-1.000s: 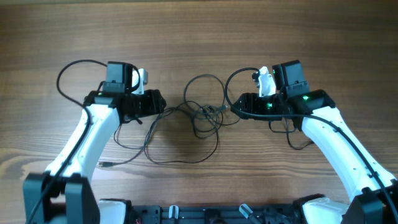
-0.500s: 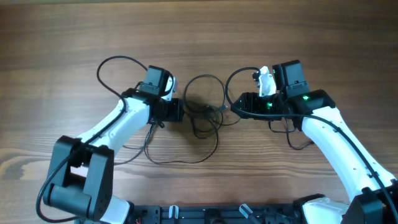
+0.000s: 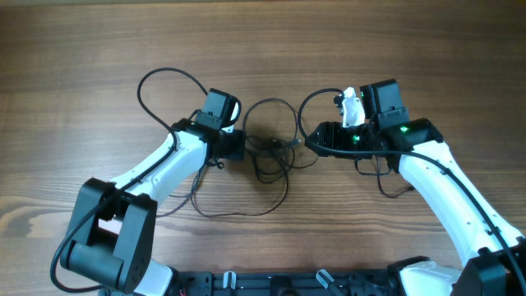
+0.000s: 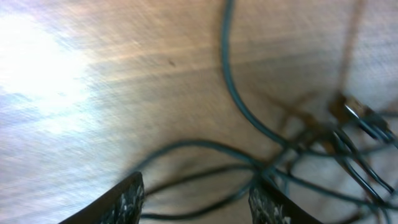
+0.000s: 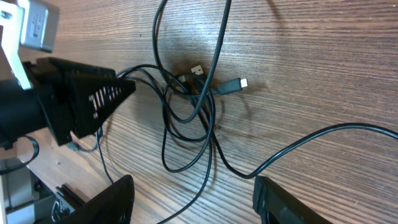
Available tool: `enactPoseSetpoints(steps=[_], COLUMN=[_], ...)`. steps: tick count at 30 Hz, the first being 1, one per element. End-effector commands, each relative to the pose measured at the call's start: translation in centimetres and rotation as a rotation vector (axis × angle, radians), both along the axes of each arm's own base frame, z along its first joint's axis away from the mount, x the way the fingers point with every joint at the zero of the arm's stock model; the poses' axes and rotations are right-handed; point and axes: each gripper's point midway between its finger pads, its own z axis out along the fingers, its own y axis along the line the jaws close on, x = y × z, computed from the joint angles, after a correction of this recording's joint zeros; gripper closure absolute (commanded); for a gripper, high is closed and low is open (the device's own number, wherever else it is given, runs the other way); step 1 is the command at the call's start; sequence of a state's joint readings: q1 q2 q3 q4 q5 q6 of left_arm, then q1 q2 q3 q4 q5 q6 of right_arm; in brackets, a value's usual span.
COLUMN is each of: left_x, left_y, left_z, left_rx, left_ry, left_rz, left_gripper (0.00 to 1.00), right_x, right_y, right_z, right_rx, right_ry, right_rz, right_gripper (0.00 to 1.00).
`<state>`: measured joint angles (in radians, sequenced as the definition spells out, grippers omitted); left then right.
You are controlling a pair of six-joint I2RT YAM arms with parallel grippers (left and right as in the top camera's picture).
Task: Untangle cables
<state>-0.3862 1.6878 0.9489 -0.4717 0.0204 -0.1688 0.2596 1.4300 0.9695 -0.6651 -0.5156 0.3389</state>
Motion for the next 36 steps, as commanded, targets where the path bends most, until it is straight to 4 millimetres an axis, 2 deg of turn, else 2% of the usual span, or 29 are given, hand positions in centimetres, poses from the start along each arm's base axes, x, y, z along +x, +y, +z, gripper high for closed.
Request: enactPoseSetpoints(steps=[1, 11, 16, 21, 25, 29, 36], left_x=[0.9, 0.6, 0.2, -0.1, 0.2, 0.8, 1.7], left_y=[1.3, 0.8, 0.9, 0.9, 0.8, 0.6, 0.2], left_z=[-0.2, -0.4, -1.8, -2.4, -1.8, -0.5, 3.0], left_rx=[0.081, 0.080, 0.092, 0.099, 0.091, 0.074, 0.035], left_ry=[-0.043, -0.037, 0.004, 0.022, 0.003, -0.035, -0.123], left_rz=[0.019, 0.011, 0.006, 0.005, 0.007, 0.008, 0.012], left_gripper=[0.43, 0.44, 0.44, 0.52, 0.70, 0.82, 0.85], right_x=[0.3, 0.4, 0.4, 0.4, 0.4, 0.4, 0.4], right_y=[0.1, 0.1, 0.1, 0.1, 0.1, 0.1, 0.1], right_z=[0.0, 0.1, 0.1, 0.1, 0.1, 0.1, 0.1], right_rx=[-0.006, -0.005, -0.005, -0.005, -0.005, -0.005, -0.005], right_ry=[-0.004, -0.008, -0.008, -0.007, -0.007, -0.007, -0.007], right_rz=[-0.003, -0.003, -0.003, -0.003, -0.003, -0.003, -0.003], right_gripper=[0.37, 0.37, 0.37, 0.37, 0.37, 0.37, 0.37])
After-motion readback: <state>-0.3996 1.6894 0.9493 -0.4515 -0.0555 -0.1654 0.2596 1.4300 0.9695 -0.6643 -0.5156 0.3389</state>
